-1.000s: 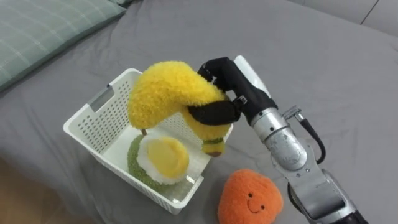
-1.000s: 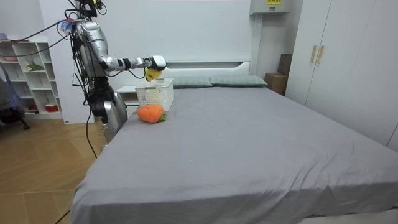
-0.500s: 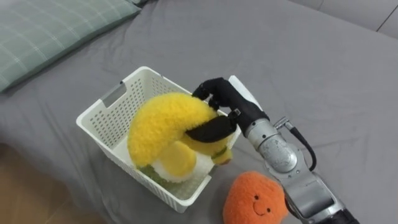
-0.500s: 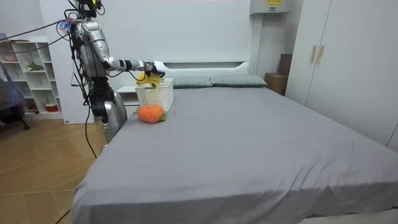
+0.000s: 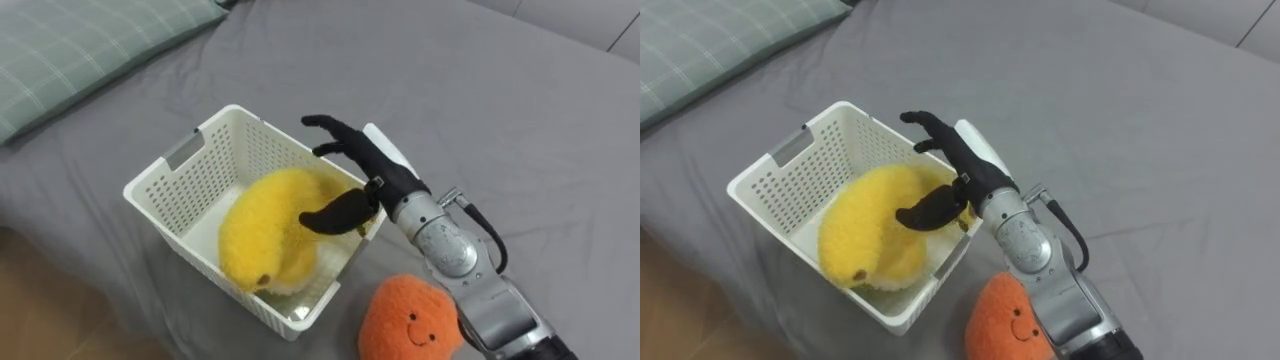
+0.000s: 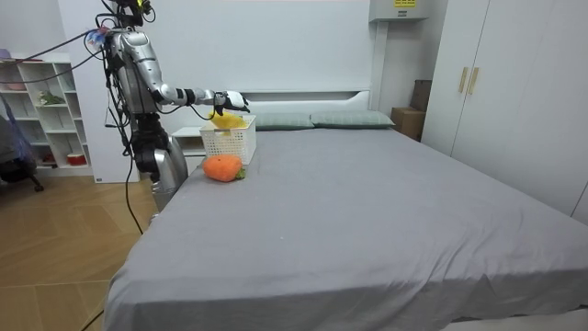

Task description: Collect toys from the bed

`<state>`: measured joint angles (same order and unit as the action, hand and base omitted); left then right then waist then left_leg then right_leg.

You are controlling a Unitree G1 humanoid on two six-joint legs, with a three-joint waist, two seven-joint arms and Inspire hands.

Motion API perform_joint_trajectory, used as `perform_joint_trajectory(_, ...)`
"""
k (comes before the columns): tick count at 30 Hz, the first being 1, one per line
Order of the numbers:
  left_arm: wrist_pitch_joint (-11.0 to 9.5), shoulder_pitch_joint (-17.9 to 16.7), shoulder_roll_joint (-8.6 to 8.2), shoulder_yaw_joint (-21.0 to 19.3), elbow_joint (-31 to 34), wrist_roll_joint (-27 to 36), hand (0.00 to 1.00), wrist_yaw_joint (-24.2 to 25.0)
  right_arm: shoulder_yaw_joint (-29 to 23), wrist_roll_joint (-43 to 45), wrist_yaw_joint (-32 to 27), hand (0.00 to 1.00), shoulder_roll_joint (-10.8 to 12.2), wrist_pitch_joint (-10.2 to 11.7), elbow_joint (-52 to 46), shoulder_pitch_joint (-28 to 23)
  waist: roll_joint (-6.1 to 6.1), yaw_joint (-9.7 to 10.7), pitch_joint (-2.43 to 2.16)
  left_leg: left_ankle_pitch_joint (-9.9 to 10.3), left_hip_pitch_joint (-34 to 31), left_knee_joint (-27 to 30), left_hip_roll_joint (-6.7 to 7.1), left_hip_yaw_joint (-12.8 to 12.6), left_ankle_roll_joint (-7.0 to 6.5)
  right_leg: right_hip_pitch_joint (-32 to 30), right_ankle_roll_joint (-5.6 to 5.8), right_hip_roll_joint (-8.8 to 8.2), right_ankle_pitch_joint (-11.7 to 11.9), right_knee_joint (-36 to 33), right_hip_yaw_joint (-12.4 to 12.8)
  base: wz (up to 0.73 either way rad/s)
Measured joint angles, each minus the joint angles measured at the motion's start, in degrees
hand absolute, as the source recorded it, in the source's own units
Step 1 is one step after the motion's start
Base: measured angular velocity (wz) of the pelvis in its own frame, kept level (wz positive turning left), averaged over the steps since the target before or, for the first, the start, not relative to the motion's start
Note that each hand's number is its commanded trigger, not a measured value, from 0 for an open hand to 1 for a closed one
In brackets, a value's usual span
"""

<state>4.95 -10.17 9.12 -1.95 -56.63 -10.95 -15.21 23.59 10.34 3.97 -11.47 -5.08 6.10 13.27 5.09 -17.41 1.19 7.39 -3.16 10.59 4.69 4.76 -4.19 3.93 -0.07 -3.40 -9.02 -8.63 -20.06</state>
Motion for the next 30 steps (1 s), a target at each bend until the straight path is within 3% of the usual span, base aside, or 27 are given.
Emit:
perform_joint_trajectory(13, 0.1, 0.3, -0.25, -0.5, -0.5, -1.0, 0.00, 1.8, -1.0, -0.1, -0.1, 0.00, -0.6, 0.0, 0.1, 0.0, -0.15, 0.9, 0.00, 0.0, -0.1, 0.2, 0.02, 0.0, -0.03, 0.0, 0.04, -0.01, 0.0, 0.0, 0.3, 0.00)
perform_joint_trajectory(19, 0.1, -0.9, -1.48, -2.6, -0.6, -1.2, 0.00, 1.6, -3.2, -0.1, -2.1, 0.00, -2.3, 0.1, 0.1, -0.5, -0.33, 1.6, -0.47, 0.0, 0.9, -0.2, -0.17, -1.2, -0.08, 0.2, 0.11, 0.07, 0.1, 0.0, 1.6, -0.10)
perform_joint_trajectory(25, 0.1, -0.8, -1.61, -2.8, -0.2, -1.2, 0.00, 0.5, -9.3, -2.8, -6.1, 0.00, -2.4, 0.4, 0.1, -3.4, -0.61, 3.4, -0.60, 0.0, 1.0, -0.2, -0.25, -1.6, -0.13, 0.1, 0.13, 0.08, 0.1, 0.0, 1.9, -0.02)
perform_joint_trajectory(30, 0.0, -0.9, -1.61, -2.8, -0.2, -1.1, 0.00, -0.4, -10.8, -3.8, -8.3, 0.00, -2.4, 0.8, 3.2, -5.5, -0.90, 4.9, -0.64, 0.1, 2.8, -1.1, -0.95, -4.5, -0.18, 0.4, 0.09, 0.31, 0.1, -0.3, 4.2, -0.24)
